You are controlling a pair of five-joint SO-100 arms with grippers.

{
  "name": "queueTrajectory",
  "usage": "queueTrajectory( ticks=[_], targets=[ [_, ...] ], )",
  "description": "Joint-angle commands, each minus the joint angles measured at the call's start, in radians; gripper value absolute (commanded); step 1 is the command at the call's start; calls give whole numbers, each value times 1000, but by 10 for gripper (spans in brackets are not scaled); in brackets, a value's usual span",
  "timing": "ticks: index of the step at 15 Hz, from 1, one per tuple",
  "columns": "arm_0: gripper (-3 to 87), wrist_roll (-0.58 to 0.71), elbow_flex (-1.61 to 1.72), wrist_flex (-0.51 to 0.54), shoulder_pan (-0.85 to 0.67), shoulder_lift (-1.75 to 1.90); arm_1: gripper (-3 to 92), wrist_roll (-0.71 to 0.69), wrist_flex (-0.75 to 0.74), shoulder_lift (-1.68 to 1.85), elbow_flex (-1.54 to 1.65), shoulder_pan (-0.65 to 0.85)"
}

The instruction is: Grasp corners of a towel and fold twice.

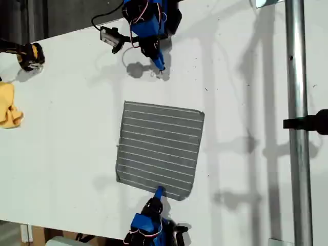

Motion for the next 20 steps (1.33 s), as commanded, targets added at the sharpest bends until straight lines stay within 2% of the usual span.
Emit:
queueTrajectory(
  ticks=[1,7,11,16,20],
  targets=[
    [-15,-387,0,15,-64,3,-2,-5,12,5,-48,49],
    [-15,-385,0,15,-64,3,-2,-8,17,5,-51,41],
    [-15,-385,0,15,-64,3,-2,-3,-25,-21,-187,-14],
    [-15,-371,0,15,-71,3,-2,-61,-183,-781,-695,-129],
    [-14,-370,0,15,-71,3,-2,-153,-89,-1298,-1227,-201]
  ],
)
